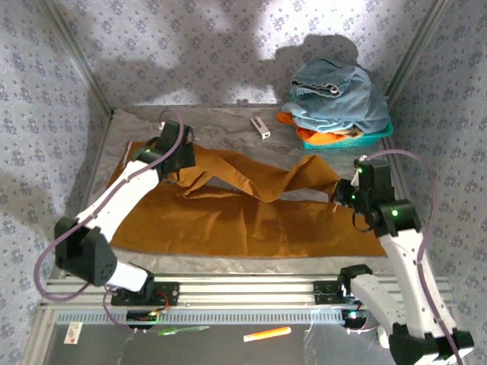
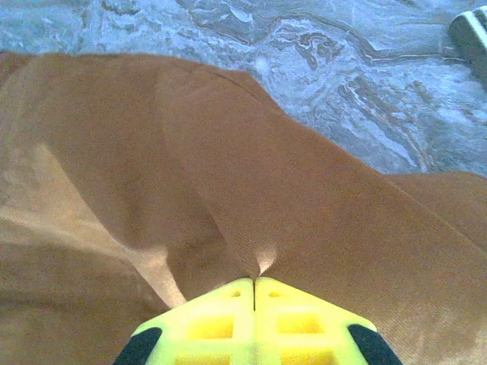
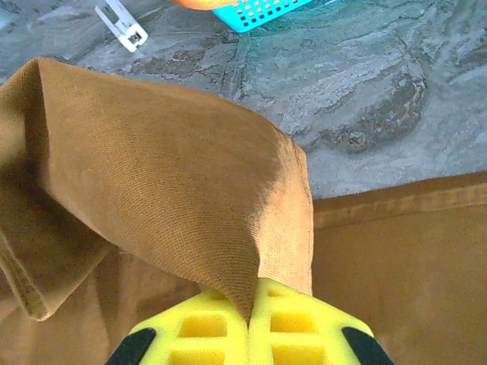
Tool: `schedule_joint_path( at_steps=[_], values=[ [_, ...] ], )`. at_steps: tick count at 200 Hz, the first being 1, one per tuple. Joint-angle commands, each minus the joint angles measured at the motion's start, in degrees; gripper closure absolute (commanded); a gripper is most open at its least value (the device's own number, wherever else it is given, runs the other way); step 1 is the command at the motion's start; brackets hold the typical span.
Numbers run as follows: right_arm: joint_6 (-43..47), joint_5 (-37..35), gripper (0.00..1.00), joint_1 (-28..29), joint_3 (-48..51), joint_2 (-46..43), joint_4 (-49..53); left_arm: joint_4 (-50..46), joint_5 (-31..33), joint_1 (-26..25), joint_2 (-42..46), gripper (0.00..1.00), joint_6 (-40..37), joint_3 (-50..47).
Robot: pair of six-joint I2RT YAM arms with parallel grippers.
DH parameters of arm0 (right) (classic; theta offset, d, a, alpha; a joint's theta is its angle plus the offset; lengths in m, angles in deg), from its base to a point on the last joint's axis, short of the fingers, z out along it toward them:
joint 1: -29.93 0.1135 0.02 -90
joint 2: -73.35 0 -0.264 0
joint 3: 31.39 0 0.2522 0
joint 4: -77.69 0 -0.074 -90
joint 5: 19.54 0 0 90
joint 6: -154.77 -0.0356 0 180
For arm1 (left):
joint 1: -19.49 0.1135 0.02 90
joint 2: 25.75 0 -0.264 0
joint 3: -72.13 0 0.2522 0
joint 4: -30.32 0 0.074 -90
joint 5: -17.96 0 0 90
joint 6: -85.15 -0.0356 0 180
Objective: Fold and stack the trousers
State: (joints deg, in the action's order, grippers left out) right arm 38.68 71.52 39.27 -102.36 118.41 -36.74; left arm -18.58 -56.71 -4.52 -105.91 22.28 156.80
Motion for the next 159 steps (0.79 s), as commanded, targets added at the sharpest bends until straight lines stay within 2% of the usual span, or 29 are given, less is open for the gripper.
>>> schedule_joint_path(
  at_steps=[1,28,51,74,91,104,115,129,137,159],
  values=[
    [-2.1,-2.9,1.0,-0.4,2.1,-3.7,3.8,1.6,-7.2,3.7,6.5,1.0,2.8,-3.9],
    [-3.8,-13.2,1.0,-0.9,3.7,-4.9,5.2,-0.3,-15.2,6.7,11.6,1.0,2.7,-5.9],
    [-4.6,-15.5,1.0,-0.9,5.6,-5.5,4.1,-2.1,-21.0,6.7,14.8,1.0,2.1,-7.0],
    [-5.1,-19.0,1.0,-1.0,6.8,-4.0,0.0,1.2,-23.4,7.5,14.1,1.0,3.3,-8.2],
    [-4.6,-20.7,1.0,-1.9,6.4,1.5,-4.5,4.3,-30.7,10.1,7.1,1.0,3.9,-4.2],
    [-3.2,-20.6,1.0,-3.5,4.8,7.8,-8.5,5.7,-31.6,11.3,-0.3,1.0,3.8,1.1],
    [-0.9,-18.8,1.0,-6.1,2.2,15.2,-11.4,5.0,-34.4,12.9,-8.1,1.0,3.6,7.2],
    [0.0,-20.7,1.0,-8.2,-2.2,25.8,-12.1,3.7,-35.8,14.3,-18.5,1.0,3.6,15.0],
    [0.6,-20.9,1.0,-9.0,-4.2,30.2,-12.4,2.6,-36.2,15.0,-24.6,1.0,4.3,19.8],
    [0.9,-22.3,1.0,-9.9,-9.1,40.7,-13.3,-1.9,-42.5,16.3,-40.8,1.0,6.3,33.5]
  ],
)
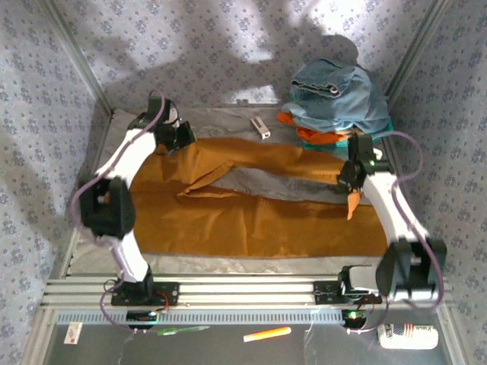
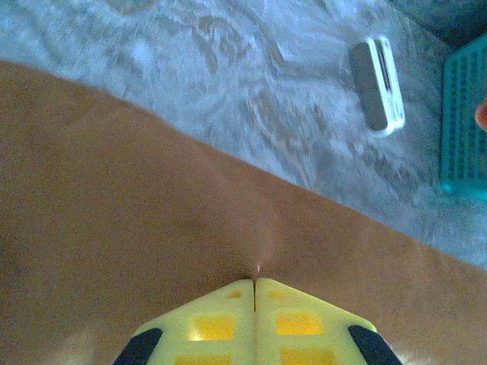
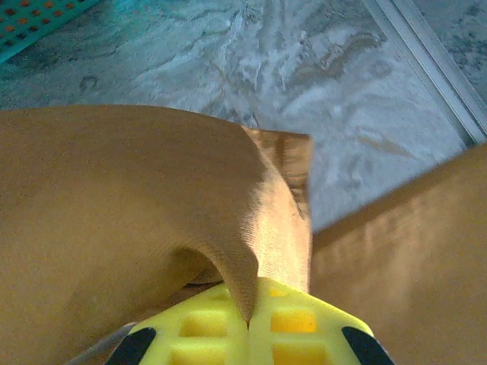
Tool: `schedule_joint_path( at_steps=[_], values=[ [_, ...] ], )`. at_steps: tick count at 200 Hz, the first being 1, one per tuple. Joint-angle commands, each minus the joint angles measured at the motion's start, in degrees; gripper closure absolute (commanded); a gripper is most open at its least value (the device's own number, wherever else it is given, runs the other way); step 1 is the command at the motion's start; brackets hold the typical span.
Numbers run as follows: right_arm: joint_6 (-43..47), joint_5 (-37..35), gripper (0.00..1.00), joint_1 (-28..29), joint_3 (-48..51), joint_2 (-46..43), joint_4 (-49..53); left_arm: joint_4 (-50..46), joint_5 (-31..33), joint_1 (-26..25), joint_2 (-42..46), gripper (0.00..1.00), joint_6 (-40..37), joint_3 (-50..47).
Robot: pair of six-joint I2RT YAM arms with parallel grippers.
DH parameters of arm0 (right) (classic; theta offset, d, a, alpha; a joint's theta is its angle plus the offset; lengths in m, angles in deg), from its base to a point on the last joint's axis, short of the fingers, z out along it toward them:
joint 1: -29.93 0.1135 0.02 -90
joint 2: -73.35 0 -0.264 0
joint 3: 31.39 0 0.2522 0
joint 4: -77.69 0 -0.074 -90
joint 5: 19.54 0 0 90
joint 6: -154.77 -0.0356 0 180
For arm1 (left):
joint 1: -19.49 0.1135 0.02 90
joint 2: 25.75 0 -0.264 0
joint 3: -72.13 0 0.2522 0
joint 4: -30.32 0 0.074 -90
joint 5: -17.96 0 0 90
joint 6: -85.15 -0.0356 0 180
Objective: Fold and stack the trousers
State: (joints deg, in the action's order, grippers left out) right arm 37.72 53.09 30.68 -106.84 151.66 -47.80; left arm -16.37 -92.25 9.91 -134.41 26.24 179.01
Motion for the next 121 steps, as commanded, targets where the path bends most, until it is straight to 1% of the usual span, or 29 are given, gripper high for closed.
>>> schedule_joint_path(
  at_steps=[1,8,10,16,19,21,32,34,40,45,48,52,60,81,88,96,104,111,121],
  values=[
    [1.9,-3.9,1.0,-1.3,-4.8,7.7,-2.3,-4.2,-7.3,1.9,-12.9,1.0,2.4,11.5],
    [2.8,-4.0,0.97,-1.2,-5.6,9.4,-3.2,-4.2,-9.3,1.8,-16.0,1.0,2.8,14.0],
    [3.0,-4.0,0.95,-1.3,-5.8,9.8,-3.4,-4.2,-9.6,1.8,-16.7,0.94,2.9,14.3],
    [3.3,-3.9,0.86,-1.3,-6.2,11.0,-2.8,-5.1,-9.2,1.6,-18.4,0.67,3.0,16.1],
    [3.5,-3.8,0.82,-1.4,-7.7,11.6,-2.3,-5.5,-9.1,1.5,-19.1,0.58,2.9,16.9],
    [3.7,-3.7,0.8,-1.4,-8.4,11.8,-1.9,-5.7,-9.1,1.4,-19.5,0.54,2.7,17.2],
    [4.1,-3.4,0.75,-1.2,-9.0,12.0,-0.8,-7.1,-9.2,1.2,-19.5,0.4,1.5,17.1],
    [4.1,-3.3,0.73,-1.1,-8.8,11.8,-1.0,-7.0,-9.0,1.1,-19.2,0.38,1.4,16.7],
    [4.3,-2.6,0.65,-1.1,-7.6,10.7,-1.6,-6.6,-8.3,1.0,-17.7,0.23,1.0,14.8],
    [4.3,-1.8,0.58,-1.1,-7.1,9.7,-1.8,-6.3,-7.8,0.9,-15.9,0.18,0.5,12.7],
    [4.1,-1.4,0.55,-1.1,-7.1,9.0,-1.7,-4.6,-7.5,0.8,-14.7,0.14,0.4,11.2],
    [3.9,-1.2,0.51,-1.1,-5.1,8.3,-1.5,-3.6,-6.9,0.7,-13.1,0.12,0.2,9.1],
    [3.5,-1.4,0.46,-0.8,-4.1,6.5,-1.0,-2.1,-4.8,0.5,-9.0,0.07,0.1,4.6],
    [2.0,-2.3,0.41,-0.2,-0.7,1.2,-1.4,2.1,5.1,-2.2,1.9,0.04,1.5,-8.9],
    [1.6,-1.8,0.4,-0.2,0.2,-0.1,-1.5,3.6,8.2,-3.6,4.8,0.04,2.9,-13.6],
    [0.9,-0.8,0.4,-0.2,0.9,-1.3,-1.6,6.6,10.1,-5.2,7.5,0.05,4.2,-19.0],
    [0.7,0.7,0.41,-0.1,1.6,-2.1,-1.8,9.6,11.0,-6.7,9.2,0.06,6.1,-23.9],
    [0.6,2.1,0.41,0.0,2.2,-2.7,-1.9,12.7,10.6,-7.7,10.3,0.08,7.7,-27.7],
    [0.4,2.8,0.41,0.2,3.1,-3.1,-1.7,15.1,11.4,-9.4,10.6,0.13,8.5,-30.8]
  ],
)
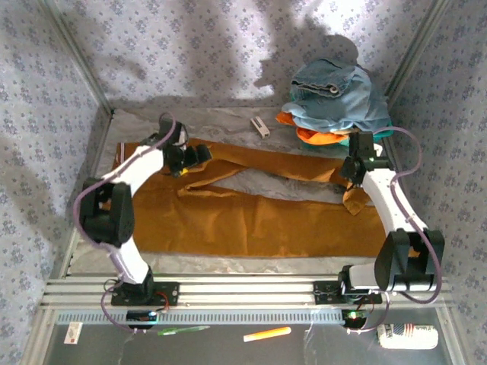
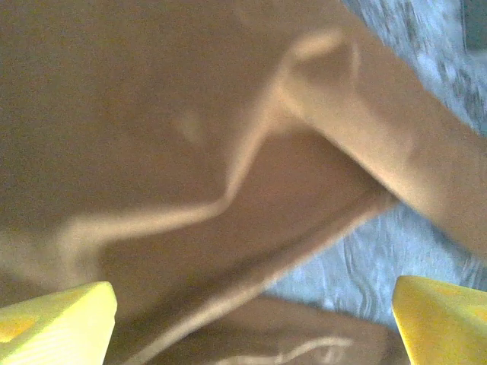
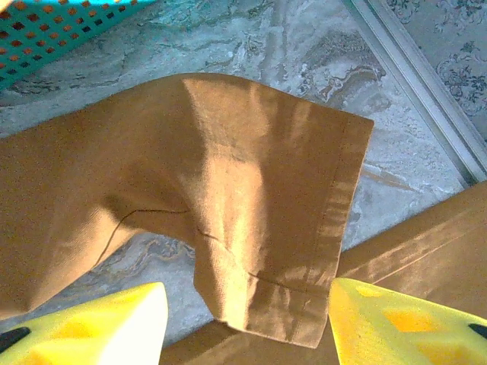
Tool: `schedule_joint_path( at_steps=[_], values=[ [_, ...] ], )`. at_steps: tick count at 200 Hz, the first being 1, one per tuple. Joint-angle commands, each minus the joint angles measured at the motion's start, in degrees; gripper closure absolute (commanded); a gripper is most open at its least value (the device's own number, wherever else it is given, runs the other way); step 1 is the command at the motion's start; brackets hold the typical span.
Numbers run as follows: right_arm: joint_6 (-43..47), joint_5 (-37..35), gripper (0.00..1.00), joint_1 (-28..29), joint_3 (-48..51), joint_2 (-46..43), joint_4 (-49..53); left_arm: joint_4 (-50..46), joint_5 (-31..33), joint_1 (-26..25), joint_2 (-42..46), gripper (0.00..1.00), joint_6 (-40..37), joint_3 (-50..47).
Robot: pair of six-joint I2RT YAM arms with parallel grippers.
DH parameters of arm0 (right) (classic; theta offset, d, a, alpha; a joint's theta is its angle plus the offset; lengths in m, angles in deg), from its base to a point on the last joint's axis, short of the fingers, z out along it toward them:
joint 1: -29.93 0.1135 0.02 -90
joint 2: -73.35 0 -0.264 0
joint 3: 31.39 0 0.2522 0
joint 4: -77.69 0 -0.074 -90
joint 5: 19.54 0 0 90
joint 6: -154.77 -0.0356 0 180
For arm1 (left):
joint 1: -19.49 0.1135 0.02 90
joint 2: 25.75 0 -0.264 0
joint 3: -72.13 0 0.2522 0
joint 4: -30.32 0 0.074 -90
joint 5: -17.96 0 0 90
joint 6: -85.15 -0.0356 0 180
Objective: Fold and stack the trousers
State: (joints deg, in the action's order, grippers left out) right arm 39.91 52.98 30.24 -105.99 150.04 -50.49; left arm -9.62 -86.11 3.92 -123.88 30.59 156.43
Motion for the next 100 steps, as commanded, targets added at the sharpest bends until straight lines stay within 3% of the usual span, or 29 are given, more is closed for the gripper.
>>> schedule_joint_path(
  at_steps=[1,31,62,85,100],
  values=[
    [-1.9,2.9,0.41,0.6,2.3,-1.6,1.1,8.4,5.5,-3.7,0.0,0.13,4.2,-8.5],
    [-3.2,3.8,0.39,0.4,5.8,-0.3,0.8,4.5,13.7,-9.4,-5.7,0.17,-1.1,-5.2],
    [-4.4,4.1,0.39,0.6,8.5,2.8,0.9,2.6,20.3,-10.1,-11.4,0.27,-4.2,-1.4],
    [-4.8,4.0,0.44,0.4,9.8,4.8,0.2,2.6,22.9,-10.1,-12.3,0.53,-5.2,-1.1],
    [-4.9,5.2,0.54,0.1,9.8,6.5,-0.4,2.8,23.3,-10.1,-12.7,0.73,-6.1,-1.0]
  ],
)
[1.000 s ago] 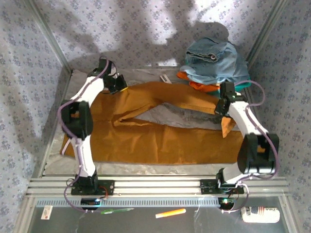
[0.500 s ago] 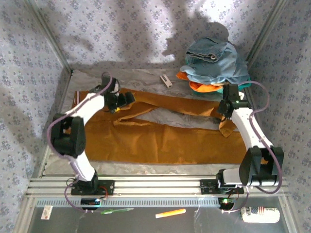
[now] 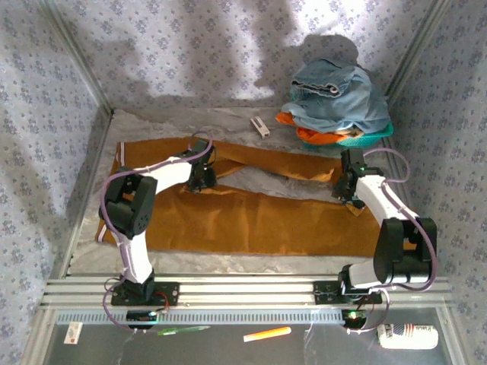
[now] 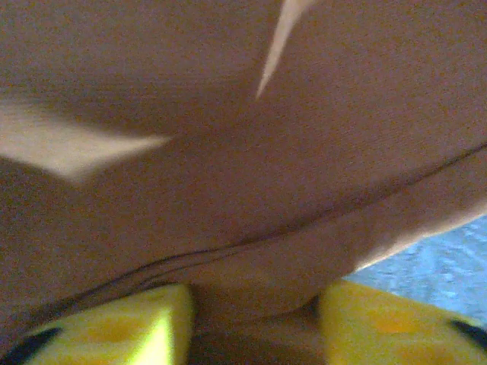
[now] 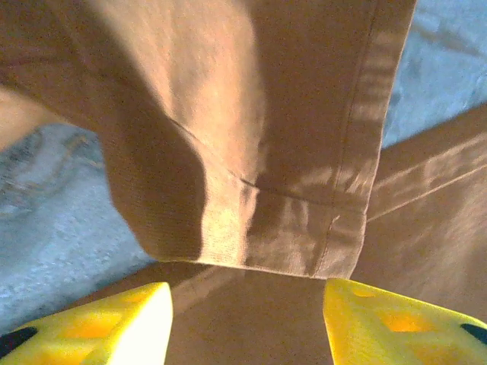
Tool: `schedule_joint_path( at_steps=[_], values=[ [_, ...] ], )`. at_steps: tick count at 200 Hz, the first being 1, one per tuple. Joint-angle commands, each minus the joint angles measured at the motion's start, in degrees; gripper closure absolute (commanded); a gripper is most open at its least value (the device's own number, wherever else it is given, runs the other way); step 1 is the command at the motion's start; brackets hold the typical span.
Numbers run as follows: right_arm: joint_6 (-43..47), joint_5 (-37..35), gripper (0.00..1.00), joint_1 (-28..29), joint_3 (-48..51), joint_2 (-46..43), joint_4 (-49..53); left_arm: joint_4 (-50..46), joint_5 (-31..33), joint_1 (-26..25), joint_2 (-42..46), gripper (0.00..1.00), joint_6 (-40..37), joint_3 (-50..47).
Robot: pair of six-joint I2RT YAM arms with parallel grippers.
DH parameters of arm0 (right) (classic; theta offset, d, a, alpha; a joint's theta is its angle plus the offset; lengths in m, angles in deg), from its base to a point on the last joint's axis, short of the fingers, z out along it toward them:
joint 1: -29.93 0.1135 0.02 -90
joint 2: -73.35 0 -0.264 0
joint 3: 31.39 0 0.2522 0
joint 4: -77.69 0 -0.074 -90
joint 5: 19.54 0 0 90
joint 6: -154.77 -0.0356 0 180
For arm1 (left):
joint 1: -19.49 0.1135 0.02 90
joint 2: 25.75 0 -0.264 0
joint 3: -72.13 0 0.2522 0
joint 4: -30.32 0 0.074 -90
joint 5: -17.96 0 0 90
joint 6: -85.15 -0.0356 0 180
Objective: Fold and stack the trousers
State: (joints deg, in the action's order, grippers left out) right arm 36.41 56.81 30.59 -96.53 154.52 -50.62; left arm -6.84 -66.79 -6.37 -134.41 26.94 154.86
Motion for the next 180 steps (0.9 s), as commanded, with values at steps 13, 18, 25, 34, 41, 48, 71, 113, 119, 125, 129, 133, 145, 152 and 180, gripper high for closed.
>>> schedule_joint_path(
  at_steps=[13,18,25,34,41,48,71,113,119,125,129,133,145,152,180],
  values=[
    [-1.8,0.7,0.73,-0.7,0.2,3.2,-0.7,-0.5,4.2,0.3,-2.4,0.86,-2.9,0.9],
    [-1.8,0.4,0.83,-1.2,0.3,3.5,-0.9,-0.7,4.3,0.3,-2.4,0.91,-3.1,0.9],
    [-2.1,0.0,0.93,-2.2,0.3,3.9,-1.0,-0.9,4.5,0.3,-2.2,0.98,-3.1,0.7],
    [-2.2,-0.3,1.0,-3.3,0.1,3.9,-1.3,-0.6,4.7,0.3,-1.7,1.0,-3.3,0.0],
    [-2.4,-1.0,1.0,-3.9,0.0,3.5,-1.5,-0.4,5.5,0.3,-1.0,1.0,-3.2,-0.9],
    [-2.7,-1.9,1.0,-4.5,-0.4,2.9,-1.5,0.2,5.9,0.3,-0.2,1.0,-3.3,-1.9],
    [-1.9,-5.0,1.0,-5.6,-3.2,1.7,-0.8,1.7,7.9,0.6,3.9,1.0,-2.4,-6.2],
    [-0.2,-14.3,1.0,-5.8,-14.7,6.2,5.4,0.6,9.9,3.8,12.0,1.0,0.3,-12.9],
    [-0.1,-15.0,1.0,-5.7,-15.4,6.5,5.5,0.9,9.6,4.8,13.2,1.0,0.8,-13.9],
    [0.1,-15.2,1.0,-5.8,-16.1,6.6,5.5,1.2,9.1,5.7,14.5,1.0,1.3,-15.0],
    [0.0,-15.1,1.0,-5.8,-16.4,6.7,5.5,1.4,8.7,6.4,15.4,1.0,1.5,-15.8],
    [0.0,-14.8,1.0,-6.0,-16.5,6.7,5.6,1.6,8.2,7.0,16.3,1.0,1.9,-16.5],
    [-0.7,-12.1,1.0,-6.1,-16.1,6.3,5.3,1.8,7.6,8.3,19.0,1.0,2.6,-18.2],
    [-1.4,-9.6,1.0,-6.2,-15.1,6.0,4.7,1.7,7.5,8.6,20.4,1.0,2.6,-18.9],
    [-2.3,1.3,0.52,-8.7,-9.3,6.1,0.1,-2.1,3.9,8.1,20.7,0.76,0.4,-15.2]
  ],
)
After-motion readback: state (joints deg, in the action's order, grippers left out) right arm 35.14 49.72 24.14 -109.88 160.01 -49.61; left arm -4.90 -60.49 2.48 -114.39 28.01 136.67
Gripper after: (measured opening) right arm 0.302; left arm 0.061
